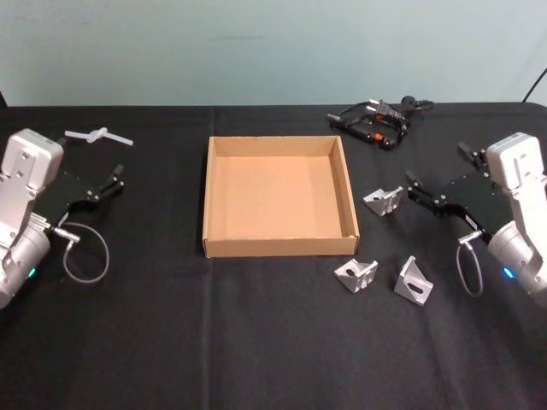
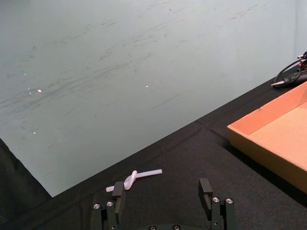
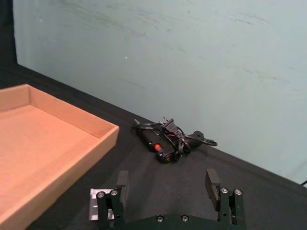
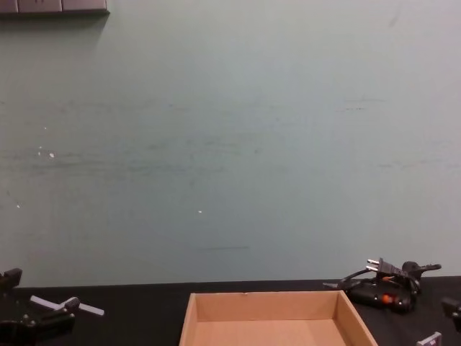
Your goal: Use one hand to pick up the angle iron from the table and place it into the box.
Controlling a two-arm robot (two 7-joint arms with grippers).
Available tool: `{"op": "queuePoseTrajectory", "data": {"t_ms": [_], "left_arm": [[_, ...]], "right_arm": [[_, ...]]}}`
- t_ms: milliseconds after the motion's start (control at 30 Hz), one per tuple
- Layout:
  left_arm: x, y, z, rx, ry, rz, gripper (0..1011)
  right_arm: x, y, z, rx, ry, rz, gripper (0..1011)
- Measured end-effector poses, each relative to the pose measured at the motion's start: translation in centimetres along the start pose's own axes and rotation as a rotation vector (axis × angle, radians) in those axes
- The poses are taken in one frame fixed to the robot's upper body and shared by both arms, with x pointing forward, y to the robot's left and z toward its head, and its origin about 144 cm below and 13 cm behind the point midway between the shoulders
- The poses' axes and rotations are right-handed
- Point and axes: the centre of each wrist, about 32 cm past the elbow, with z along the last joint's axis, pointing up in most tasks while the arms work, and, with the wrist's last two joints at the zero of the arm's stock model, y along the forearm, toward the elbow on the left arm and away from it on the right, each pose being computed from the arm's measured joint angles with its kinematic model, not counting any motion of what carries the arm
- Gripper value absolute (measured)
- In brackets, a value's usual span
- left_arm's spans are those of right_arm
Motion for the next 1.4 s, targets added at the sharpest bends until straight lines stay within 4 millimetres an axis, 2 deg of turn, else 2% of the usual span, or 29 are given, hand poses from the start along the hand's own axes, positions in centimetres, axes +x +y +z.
{"op": "queuePoseTrajectory", "data": {"t_ms": [267,533,967,1400], "left_arm": [[0.0,0.0,0.0,0.000,0.000,0.000,1005],[0.0,0.0,0.0,0.000,0.000,0.000,1005],[0.0,0.0,0.0,0.000,0.000,0.000,1005],[0.0,0.0,0.0,0.000,0.000,0.000,1005]], "right_arm": [[0.2,-0.8,1.2,-0.021,0.118,0.055,1004],[0.5,-0.9,3.2,-0.154,0.184,0.118,1004],[1.2,1.2,4.0,-0.304,0.260,0.222,1004],[1.8,3.7,3.6,-0.327,0.250,0.259,1004]]}}
